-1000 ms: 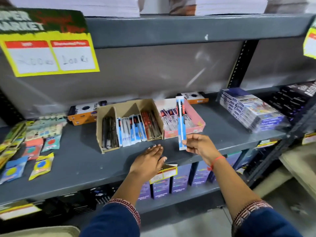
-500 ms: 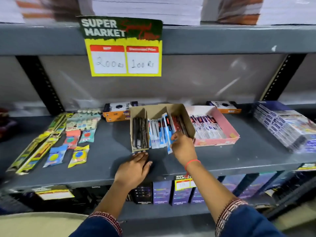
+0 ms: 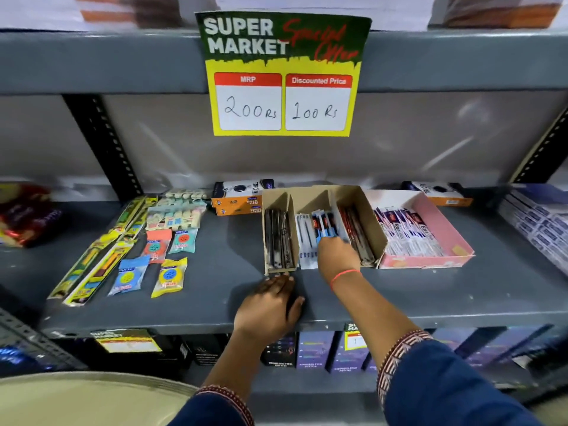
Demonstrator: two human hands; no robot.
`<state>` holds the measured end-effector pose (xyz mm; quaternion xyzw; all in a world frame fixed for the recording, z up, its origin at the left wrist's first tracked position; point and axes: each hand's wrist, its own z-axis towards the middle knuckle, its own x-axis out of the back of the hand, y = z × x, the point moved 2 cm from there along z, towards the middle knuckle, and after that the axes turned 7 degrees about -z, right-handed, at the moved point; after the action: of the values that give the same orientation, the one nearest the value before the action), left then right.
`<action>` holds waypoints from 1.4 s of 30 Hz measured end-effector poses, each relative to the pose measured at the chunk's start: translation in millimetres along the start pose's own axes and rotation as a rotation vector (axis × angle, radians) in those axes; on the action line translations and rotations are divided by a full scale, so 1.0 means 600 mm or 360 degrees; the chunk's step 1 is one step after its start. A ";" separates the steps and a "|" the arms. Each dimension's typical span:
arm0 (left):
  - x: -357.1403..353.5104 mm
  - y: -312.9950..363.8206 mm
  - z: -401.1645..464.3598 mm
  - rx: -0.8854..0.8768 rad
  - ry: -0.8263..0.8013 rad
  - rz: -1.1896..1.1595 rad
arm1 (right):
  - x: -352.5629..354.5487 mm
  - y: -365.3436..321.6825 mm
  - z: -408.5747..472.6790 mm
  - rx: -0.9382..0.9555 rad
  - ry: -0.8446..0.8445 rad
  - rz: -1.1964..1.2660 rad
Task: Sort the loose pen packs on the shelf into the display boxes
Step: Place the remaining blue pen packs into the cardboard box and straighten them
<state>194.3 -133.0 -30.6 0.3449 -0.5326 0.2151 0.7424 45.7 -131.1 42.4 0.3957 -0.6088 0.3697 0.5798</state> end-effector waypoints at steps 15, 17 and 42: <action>-0.008 0.002 -0.004 0.0065 -0.0008 0.0002 | -0.024 -0.015 -0.012 0.0220 0.0028 -0.0013; -0.010 0.003 -0.004 0.0076 -0.0008 0.0004 | -0.033 -0.012 -0.011 0.0223 0.0008 -0.0008; -0.011 0.000 -0.007 0.0082 0.0080 0.0001 | -0.018 0.010 0.006 0.0085 0.0135 0.0641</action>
<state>194.6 -129.5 -37.7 0.3581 -0.5081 0.2377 0.7464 39.0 -131.4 31.6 0.2654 -0.6406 0.5105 0.5085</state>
